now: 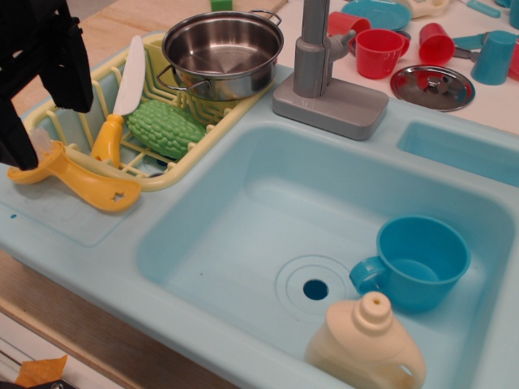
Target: Put brush into pot or pan
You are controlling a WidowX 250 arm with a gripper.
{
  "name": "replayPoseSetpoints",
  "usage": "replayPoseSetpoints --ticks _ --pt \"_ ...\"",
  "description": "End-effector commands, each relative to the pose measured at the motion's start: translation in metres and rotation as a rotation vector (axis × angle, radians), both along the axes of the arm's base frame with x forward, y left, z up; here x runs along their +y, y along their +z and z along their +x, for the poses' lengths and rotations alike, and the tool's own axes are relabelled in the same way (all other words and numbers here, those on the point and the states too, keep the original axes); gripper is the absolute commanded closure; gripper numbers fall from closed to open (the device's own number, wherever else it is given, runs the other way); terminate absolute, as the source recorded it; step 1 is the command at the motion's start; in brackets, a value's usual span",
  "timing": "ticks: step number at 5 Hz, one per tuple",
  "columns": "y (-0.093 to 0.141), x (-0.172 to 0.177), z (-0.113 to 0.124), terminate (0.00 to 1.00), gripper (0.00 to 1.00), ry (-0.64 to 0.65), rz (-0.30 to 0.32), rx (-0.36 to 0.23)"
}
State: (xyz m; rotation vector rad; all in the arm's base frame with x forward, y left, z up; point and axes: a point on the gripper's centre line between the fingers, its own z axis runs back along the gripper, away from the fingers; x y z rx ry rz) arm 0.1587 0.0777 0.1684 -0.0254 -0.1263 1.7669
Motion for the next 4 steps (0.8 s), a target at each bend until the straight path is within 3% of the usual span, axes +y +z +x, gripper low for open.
replayPoseSetpoints --ticks 1,4 --pt "0.0 0.0 0.0 0.0 0.0 0.0 0.0 0.0" --pt "-0.017 0.006 0.003 0.0 0.0 0.009 -0.047 -0.007"
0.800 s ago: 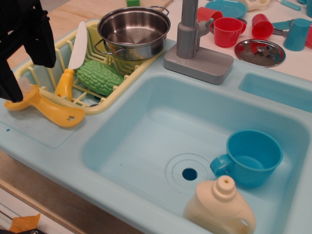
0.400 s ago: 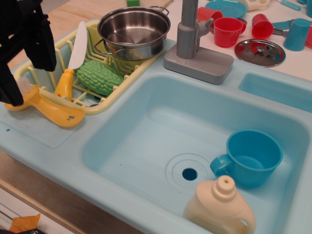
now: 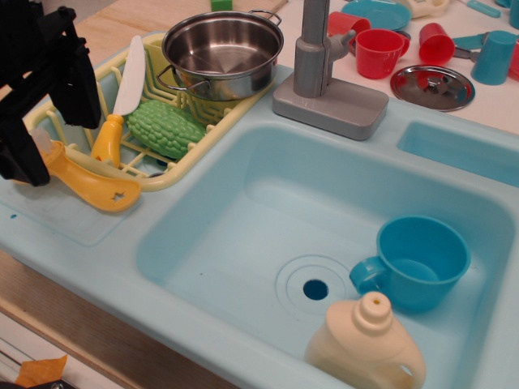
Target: Put brush into pot or pan
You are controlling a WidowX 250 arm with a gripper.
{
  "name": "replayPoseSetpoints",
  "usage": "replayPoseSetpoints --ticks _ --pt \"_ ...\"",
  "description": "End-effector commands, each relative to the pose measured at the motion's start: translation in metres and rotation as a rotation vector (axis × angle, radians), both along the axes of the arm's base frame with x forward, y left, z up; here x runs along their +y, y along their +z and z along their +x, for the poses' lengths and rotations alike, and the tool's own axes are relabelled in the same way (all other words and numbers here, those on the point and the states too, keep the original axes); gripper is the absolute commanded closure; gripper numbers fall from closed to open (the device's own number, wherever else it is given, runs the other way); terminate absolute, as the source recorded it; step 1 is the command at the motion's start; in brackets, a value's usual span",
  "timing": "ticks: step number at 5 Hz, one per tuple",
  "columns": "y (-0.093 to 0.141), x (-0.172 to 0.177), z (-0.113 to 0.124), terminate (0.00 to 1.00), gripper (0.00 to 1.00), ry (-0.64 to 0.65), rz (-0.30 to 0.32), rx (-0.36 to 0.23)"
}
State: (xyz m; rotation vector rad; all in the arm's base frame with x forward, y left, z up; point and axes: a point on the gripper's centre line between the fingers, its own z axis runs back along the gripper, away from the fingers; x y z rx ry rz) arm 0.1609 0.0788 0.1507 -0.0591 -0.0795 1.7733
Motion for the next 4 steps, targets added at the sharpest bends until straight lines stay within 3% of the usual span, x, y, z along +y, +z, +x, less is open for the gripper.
replayPoseSetpoints --ticks 1,4 --pt "-0.007 0.009 0.002 0.0 0.0 0.002 -0.019 -0.012" --pt "-0.027 0.017 0.003 0.0 0.0 -0.005 -0.067 -0.023"
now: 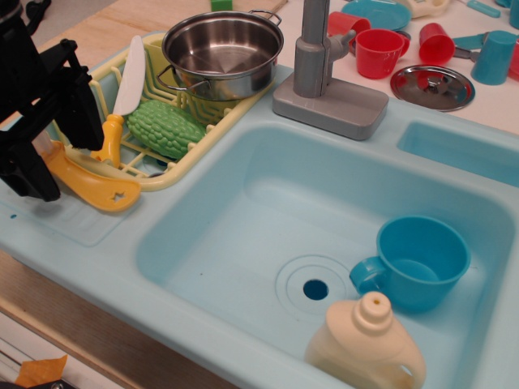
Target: Put brush into pot or pan
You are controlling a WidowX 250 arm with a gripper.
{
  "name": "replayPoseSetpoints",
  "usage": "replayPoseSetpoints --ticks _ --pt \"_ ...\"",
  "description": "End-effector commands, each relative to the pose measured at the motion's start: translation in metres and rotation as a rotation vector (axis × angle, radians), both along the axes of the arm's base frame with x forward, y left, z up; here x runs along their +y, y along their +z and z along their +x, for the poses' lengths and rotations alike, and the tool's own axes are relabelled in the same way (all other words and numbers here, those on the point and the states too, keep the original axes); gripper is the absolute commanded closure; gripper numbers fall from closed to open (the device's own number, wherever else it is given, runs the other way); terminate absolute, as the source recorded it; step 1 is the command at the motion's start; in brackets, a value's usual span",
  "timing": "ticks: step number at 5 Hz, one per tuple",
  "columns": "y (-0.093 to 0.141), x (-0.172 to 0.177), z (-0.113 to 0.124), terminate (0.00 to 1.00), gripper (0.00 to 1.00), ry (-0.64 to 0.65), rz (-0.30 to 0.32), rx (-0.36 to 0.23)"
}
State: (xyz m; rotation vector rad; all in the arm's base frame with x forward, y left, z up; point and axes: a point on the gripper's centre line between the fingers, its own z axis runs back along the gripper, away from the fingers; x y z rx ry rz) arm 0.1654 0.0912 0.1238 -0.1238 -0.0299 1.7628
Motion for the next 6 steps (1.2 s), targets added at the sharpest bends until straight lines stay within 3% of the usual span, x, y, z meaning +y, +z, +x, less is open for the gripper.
replayPoseSetpoints --ticks 1,3,5,6 --pt "-0.005 0.006 0.0 0.0 1.0 0.013 -0.015 0.004" --pt "-0.011 0.006 -0.002 0.0 1.0 0.02 -0.028 -0.004" --pt "0.025 0.002 0.014 0.0 1.0 -0.028 0.061 -0.037" --pt "0.037 -0.001 0.03 0.0 1.0 -0.097 0.071 -0.058"
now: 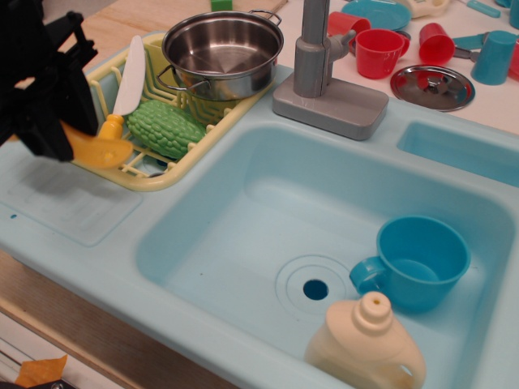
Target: Put brush into pot or pan
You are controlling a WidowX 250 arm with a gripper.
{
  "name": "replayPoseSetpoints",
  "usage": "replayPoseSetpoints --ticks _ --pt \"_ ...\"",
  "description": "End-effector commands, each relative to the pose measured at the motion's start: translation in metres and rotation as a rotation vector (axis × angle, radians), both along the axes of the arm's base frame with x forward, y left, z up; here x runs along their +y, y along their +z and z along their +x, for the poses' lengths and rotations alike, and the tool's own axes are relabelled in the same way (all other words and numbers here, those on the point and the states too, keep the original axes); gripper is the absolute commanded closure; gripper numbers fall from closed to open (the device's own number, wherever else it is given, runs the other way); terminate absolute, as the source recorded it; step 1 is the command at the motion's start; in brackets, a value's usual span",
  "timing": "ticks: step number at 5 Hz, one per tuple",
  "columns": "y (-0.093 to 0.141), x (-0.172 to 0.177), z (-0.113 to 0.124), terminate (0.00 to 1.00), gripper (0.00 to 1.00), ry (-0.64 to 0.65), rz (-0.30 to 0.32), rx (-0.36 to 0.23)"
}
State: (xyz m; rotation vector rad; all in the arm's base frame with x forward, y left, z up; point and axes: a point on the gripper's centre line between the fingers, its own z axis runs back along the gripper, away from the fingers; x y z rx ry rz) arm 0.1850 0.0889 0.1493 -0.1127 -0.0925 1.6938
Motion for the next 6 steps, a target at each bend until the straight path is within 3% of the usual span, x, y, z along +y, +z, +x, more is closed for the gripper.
replayPoseSetpoints --ticks 1,3,4,6 --pt "0.031 -0.004 0.044 0.0 1.0 -0.145 0.025 -0.036" --pt "0.053 -0.028 0.111 0.0 1.0 -0.383 -0.036 -0.026" --pt "0.05 -0.037 0.134 0.0 1.0 -0.474 -0.099 -0.027" --pt "0.039 -0.041 0.145 0.0 1.0 -0.516 -0.18 -0.019"
